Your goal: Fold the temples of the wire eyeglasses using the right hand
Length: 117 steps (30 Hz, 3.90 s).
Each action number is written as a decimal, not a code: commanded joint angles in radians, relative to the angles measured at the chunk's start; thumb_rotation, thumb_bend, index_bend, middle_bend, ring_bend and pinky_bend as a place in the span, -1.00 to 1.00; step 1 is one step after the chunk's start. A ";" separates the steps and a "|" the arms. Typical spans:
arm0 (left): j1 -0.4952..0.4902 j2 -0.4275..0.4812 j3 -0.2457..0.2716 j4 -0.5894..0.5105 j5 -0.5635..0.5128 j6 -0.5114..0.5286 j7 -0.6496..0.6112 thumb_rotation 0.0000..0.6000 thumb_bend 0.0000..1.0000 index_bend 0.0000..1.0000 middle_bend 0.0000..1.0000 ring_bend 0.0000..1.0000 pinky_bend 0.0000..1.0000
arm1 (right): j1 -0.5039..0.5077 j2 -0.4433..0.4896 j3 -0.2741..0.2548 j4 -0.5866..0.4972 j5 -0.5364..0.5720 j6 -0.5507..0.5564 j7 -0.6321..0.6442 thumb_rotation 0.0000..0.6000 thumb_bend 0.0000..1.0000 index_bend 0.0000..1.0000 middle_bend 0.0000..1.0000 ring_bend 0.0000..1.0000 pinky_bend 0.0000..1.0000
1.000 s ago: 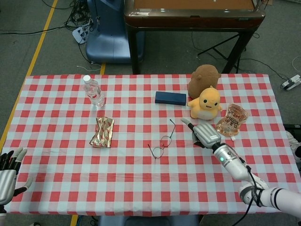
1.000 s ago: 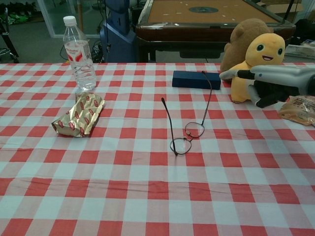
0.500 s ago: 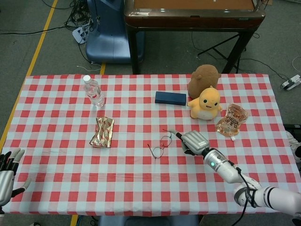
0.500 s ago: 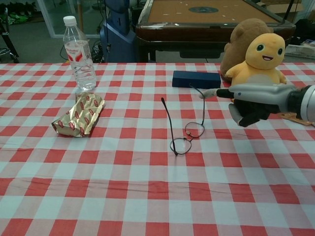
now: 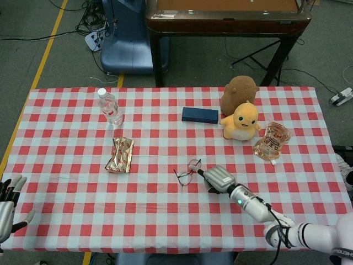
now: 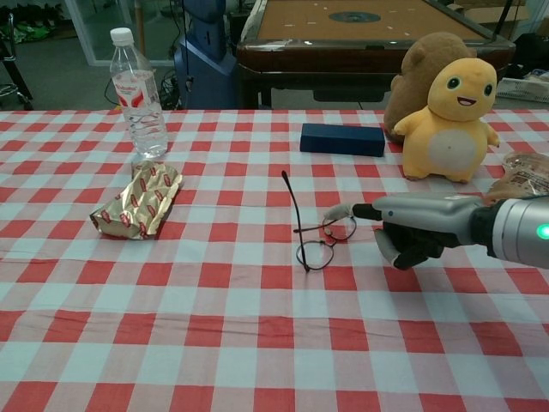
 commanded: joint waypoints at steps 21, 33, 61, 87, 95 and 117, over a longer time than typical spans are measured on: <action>0.010 0.005 0.004 0.002 -0.002 0.002 -0.012 1.00 -0.42 -1.00 -1.00 -0.98 -1.00 | 0.010 -0.067 -0.006 0.071 -0.004 -0.029 0.058 1.00 1.00 -1.00 1.00 1.00 1.00; 0.013 0.014 0.003 -0.010 0.006 0.008 -0.018 1.00 -0.42 -1.00 -1.00 -0.98 -1.00 | -0.032 0.069 0.043 -0.110 -0.068 0.161 0.028 1.00 1.00 -1.00 1.00 1.00 1.00; 0.010 0.017 0.007 -0.023 0.005 -0.006 -0.009 1.00 -0.42 -1.00 -1.00 -0.98 -1.00 | -0.036 0.125 -0.033 -0.319 -0.180 0.168 -0.152 1.00 1.00 -1.00 1.00 1.00 1.00; 0.006 0.005 0.008 -0.007 -0.007 -0.025 -0.006 1.00 -0.42 -1.00 -1.00 -0.98 -1.00 | -0.040 0.006 -0.014 -0.107 -0.008 0.099 -0.177 1.00 1.00 -1.00 1.00 1.00 1.00; 0.003 0.004 0.009 -0.012 -0.015 -0.037 0.003 1.00 -0.42 -1.00 -1.00 -0.98 -1.00 | -0.034 -0.033 -0.008 -0.021 0.039 0.047 -0.125 1.00 1.00 -1.00 1.00 1.00 1.00; 0.003 -0.001 0.010 -0.009 -0.020 -0.038 0.006 1.00 -0.42 -1.00 -1.00 -0.98 -1.00 | -0.038 -0.066 0.005 0.055 0.030 0.039 -0.032 1.00 1.00 -1.00 1.00 1.00 1.00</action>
